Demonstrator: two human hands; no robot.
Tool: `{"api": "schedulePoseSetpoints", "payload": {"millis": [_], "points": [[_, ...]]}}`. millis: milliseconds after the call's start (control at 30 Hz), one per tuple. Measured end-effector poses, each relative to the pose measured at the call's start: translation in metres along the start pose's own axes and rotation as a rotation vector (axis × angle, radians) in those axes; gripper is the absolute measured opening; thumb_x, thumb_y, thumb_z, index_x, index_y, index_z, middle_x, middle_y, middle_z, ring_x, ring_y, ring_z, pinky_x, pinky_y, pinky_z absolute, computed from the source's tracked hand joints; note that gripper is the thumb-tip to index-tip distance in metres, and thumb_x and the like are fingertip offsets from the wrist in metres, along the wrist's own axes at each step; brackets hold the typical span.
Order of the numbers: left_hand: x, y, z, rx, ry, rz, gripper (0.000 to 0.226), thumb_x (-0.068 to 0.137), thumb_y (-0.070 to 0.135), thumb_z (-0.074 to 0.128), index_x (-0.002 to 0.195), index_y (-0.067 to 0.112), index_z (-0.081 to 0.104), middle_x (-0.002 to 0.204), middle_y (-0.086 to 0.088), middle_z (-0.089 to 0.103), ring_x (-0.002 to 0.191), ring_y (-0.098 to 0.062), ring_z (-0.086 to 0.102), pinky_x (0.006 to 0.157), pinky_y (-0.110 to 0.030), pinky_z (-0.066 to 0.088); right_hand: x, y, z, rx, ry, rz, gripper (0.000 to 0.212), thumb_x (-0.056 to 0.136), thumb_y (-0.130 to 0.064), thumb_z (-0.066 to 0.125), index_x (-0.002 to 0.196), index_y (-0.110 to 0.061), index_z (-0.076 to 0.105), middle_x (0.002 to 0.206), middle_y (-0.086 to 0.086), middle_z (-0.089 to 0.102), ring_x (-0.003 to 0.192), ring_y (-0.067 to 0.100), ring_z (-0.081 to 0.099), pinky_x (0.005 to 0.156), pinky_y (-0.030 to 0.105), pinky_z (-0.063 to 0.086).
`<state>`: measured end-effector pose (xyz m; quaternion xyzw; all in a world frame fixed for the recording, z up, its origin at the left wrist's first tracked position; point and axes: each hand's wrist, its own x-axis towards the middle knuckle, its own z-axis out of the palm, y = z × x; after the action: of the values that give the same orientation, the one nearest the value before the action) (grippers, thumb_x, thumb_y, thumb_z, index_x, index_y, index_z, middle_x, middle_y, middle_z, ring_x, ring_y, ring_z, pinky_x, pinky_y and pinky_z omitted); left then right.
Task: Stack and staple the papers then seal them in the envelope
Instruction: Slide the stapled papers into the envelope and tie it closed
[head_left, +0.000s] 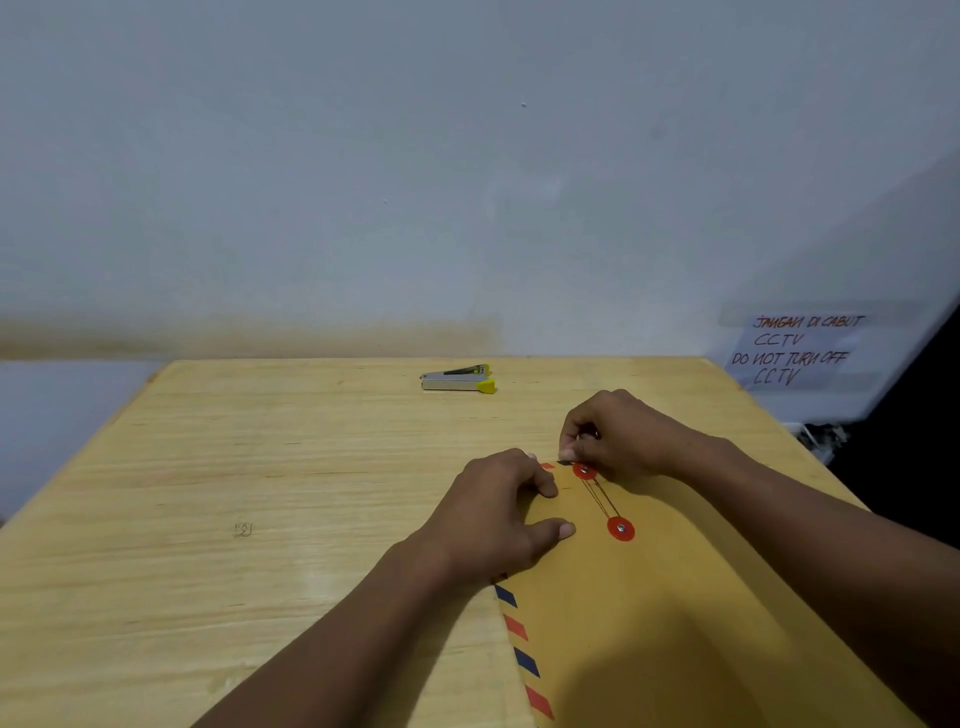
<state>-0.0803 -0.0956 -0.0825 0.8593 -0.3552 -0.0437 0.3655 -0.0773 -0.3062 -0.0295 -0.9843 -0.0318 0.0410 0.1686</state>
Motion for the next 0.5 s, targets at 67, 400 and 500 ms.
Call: {"api": "schedulePoseSetpoints", "payload": {"millis": [67,400,500], "points": [[0.0,0.0,0.0,-0.004,0.001,0.004,0.042,0.079,0.046,0.08,0.115,0.027,0.068,0.122,0.011,0.064,0.127,-0.008,0.053,0.102,-0.036,0.049,0.001,0.003,0.001,0.008,0.006,0.021,0.006,0.09,-0.027,0.071,0.09,-0.022,0.075,0.085,-0.009,0.07,0.082,0.011,0.066,0.072,0.028,0.053],[0.002,-0.002,0.0,-0.013,0.014,0.003,0.04,0.077,0.048,0.08,0.109,0.029,0.068,0.124,0.013,0.064,0.132,-0.005,0.05,0.105,-0.036,0.047,-0.026,0.02,0.004,-0.048,0.103,0.078,0.01,0.094,-0.031,0.065,0.096,-0.024,0.072,0.092,-0.01,0.068,0.085,0.01,0.06,0.074,0.029,0.051],[0.0,0.001,0.0,0.028,0.019,0.025,0.037,0.08,0.049,0.077,0.109,0.029,0.068,0.121,0.012,0.064,0.124,-0.008,0.054,0.101,-0.034,0.048,-0.048,0.021,0.012,-0.059,0.159,0.061,0.008,0.095,-0.031,0.061,0.096,-0.027,0.069,0.094,-0.011,0.066,0.087,0.009,0.058,0.075,0.03,0.05]]}}
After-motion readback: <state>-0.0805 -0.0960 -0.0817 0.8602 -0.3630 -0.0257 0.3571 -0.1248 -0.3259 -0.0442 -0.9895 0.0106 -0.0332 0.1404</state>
